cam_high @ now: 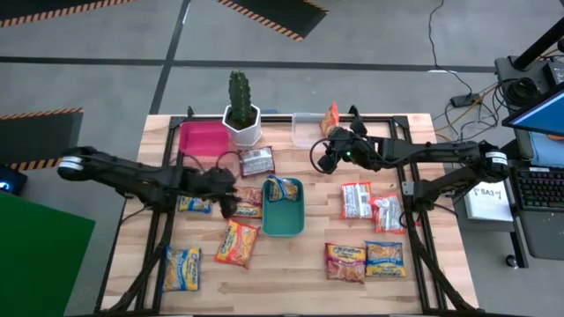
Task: Sort Maruchan noodles
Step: Put the red noodle pack into the pink bin
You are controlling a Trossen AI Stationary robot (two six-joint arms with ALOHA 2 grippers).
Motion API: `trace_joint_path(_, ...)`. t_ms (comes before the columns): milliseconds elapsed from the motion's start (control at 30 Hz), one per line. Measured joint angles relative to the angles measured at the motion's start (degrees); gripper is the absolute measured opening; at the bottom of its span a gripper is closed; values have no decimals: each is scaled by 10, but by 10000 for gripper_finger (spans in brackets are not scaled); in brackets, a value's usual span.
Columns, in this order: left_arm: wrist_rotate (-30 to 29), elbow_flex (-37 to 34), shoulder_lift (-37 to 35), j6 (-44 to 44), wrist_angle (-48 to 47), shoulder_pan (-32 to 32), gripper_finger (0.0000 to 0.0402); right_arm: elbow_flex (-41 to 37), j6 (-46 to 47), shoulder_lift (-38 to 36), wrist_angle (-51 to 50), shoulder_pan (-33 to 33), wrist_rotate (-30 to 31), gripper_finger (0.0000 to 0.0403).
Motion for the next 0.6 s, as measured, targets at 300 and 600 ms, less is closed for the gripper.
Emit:
trace_joint_path(300, -100, -58, -108, -183, -22, 15, 167, 0, 11, 0, 2, 0, 0, 156)
trace_joint_path(600, -18, -131, -107, -231, 95, 38, 216, 0, 10, 0, 5, 0, 0, 162)
